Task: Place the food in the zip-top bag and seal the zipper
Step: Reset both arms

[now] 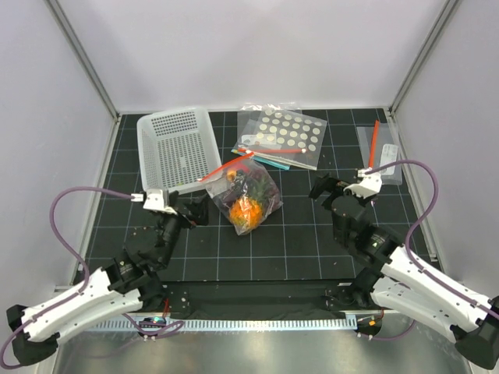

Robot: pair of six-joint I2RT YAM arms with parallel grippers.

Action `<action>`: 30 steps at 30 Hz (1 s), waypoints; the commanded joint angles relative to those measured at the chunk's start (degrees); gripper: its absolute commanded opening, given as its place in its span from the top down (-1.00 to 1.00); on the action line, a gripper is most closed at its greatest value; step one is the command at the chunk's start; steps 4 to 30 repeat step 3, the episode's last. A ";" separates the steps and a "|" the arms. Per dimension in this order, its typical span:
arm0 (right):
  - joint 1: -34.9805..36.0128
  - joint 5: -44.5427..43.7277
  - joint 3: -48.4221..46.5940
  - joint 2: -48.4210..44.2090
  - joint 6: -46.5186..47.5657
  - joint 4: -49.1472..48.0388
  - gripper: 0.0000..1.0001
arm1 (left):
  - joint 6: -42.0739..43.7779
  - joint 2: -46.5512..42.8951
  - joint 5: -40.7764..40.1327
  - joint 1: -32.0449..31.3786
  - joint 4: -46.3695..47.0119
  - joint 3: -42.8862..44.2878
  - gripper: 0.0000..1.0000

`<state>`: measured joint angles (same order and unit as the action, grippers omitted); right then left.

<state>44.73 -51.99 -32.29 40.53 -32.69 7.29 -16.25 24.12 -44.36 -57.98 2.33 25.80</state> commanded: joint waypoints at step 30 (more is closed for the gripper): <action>-0.17 -2.33 -0.14 0.86 -1.24 -3.95 -0.99 | -0.10 0.84 -0.47 0.23 3.47 1.44 -1.00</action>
